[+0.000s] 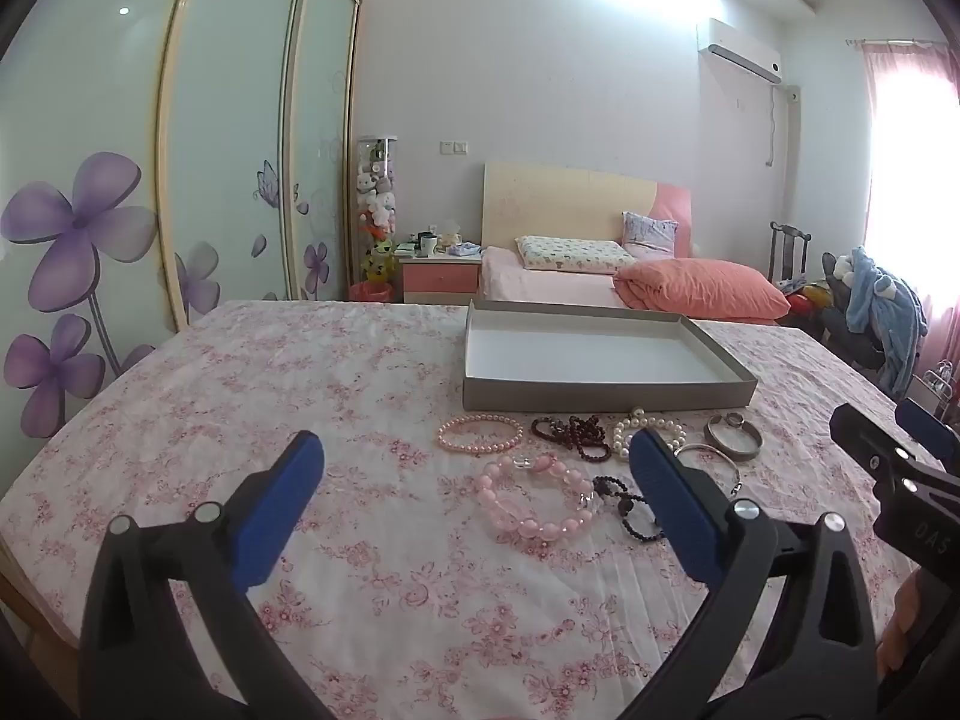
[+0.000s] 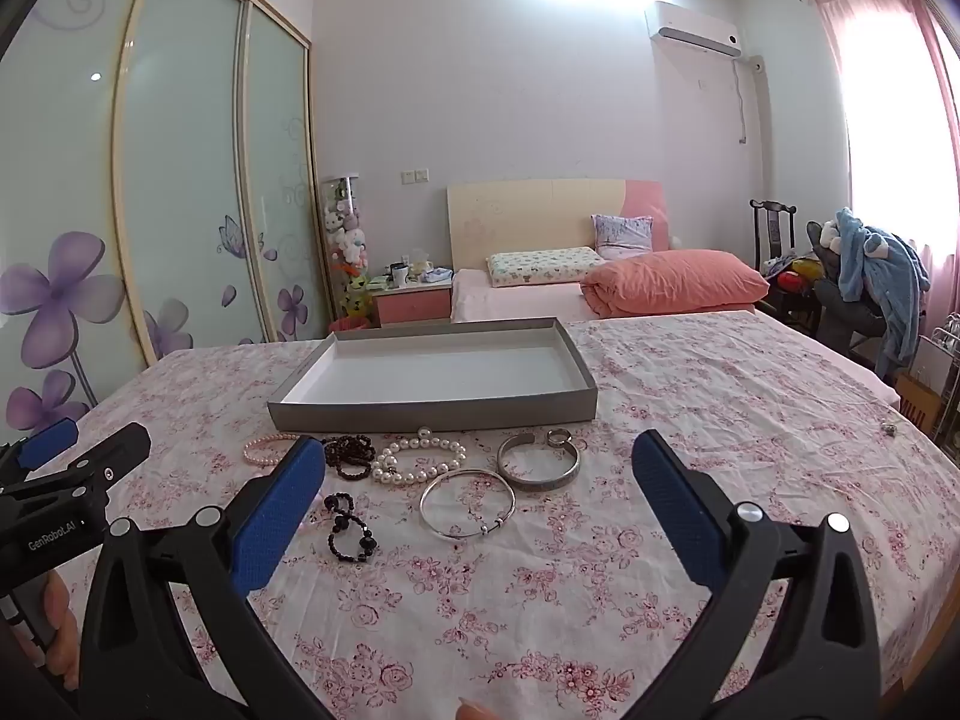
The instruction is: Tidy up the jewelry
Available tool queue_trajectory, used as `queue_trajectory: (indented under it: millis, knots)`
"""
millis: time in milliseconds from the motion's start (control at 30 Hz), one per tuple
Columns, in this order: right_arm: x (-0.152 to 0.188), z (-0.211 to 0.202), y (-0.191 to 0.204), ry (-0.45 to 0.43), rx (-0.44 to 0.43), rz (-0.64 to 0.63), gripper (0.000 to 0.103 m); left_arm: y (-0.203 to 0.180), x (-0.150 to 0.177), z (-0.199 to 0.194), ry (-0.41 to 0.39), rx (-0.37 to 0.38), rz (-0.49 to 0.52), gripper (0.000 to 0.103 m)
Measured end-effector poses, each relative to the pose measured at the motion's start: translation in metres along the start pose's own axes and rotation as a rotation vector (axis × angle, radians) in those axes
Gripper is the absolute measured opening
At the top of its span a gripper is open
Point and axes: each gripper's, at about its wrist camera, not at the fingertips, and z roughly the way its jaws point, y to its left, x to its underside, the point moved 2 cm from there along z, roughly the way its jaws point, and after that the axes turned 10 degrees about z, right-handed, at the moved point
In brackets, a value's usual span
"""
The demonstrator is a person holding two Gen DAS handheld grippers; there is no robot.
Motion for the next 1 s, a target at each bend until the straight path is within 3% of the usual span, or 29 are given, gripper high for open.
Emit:
queue_trajectory:
  millis: [1000]
  knots:
    - [0.0003,0.0004,0.0005,0.003,0.002,-0.002,0.101,0.0001,0.0001,0.0004,0.004,0.001,-0.004,0.099]
